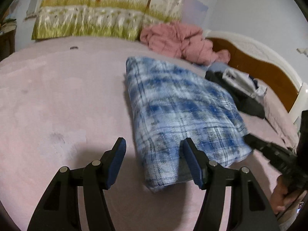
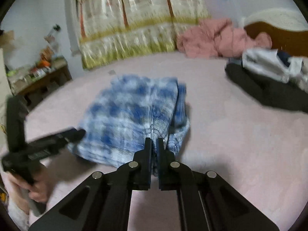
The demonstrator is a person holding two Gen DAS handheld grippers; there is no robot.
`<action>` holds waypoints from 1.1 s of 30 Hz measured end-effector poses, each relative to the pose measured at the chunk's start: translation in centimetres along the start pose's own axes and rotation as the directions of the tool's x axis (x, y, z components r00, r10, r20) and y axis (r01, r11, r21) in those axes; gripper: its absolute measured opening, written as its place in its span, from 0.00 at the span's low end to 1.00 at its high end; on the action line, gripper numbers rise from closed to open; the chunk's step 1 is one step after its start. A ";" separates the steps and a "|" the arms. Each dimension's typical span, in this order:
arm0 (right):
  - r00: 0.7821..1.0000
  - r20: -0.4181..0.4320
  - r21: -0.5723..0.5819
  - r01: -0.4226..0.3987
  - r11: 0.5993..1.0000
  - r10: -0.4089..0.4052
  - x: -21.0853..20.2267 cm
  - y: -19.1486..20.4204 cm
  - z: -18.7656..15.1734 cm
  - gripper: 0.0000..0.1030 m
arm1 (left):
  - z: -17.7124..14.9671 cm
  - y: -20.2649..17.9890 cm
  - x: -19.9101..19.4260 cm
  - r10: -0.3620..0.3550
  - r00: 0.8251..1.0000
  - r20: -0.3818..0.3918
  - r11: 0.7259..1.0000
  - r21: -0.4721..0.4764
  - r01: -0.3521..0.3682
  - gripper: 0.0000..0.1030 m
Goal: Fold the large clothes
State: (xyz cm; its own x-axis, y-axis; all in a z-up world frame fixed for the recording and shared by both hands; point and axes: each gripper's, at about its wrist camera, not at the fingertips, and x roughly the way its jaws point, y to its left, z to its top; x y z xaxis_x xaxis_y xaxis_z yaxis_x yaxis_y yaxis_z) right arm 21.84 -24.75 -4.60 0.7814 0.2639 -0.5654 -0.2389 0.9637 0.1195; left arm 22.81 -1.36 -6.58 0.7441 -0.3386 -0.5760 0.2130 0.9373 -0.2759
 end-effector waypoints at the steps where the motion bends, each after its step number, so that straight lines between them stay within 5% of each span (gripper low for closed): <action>1: 1.000 -0.015 0.011 0.005 1.000 -0.005 0.3 -0.2 -0.1 0.05 | 0.0 0.0 0.1 0.004 1.000 -0.007 1.000 0.000 -0.004 0.58; 9: 0.996 0.087 0.012 0.010 1.000 -0.011 -2.1 -0.4 2.7 0.15 | -0.2 -0.6 -0.3 0.026 0.999 0.019 1.000 0.011 -0.026 0.58; 15: 0.998 0.031 0.007 -0.054 0.999 0.054 0.3 -0.2 3.9 0.17 | -0.3 -1.4 -0.6 0.056 0.997 0.048 0.998 0.035 -0.058 0.58; 22: 0.993 -0.013 0.016 0.118 0.993 -0.118 3.0 -0.9 3.3 0.17 | -0.3 -1.5 -0.6 0.058 0.997 0.053 0.998 0.036 -0.060 0.58; 29: 0.998 0.037 0.078 0.042 0.996 -0.045 1.2 -3.0 4.3 0.21 | -0.3 -2.0 -1.7 0.069 0.991 0.118 0.996 0.047 -0.075 0.58; 31: 0.993 0.120 0.089 0.010 0.996 -0.020 -0.3 -3.2 4.7 0.28 | -0.5 -2.9 -4.1 0.069 0.969 0.235 0.993 0.082 -0.090 0.59; 33: 0.982 0.187 0.080 -0.010 0.997 -0.005 -1.5 -3.3 5.3 0.68 | -0.2 -4.1 -6.3 0.061 0.945 0.320 0.989 0.106 -0.100 0.77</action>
State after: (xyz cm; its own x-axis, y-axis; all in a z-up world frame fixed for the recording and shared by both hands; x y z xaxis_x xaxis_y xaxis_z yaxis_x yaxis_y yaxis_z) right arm 24.48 -28.13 0.21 0.8769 0.2619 -0.4032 -0.1999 0.9613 0.1896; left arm 17.15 -3.06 -2.03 0.9193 -0.2360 -0.3150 0.2034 0.9700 -0.1334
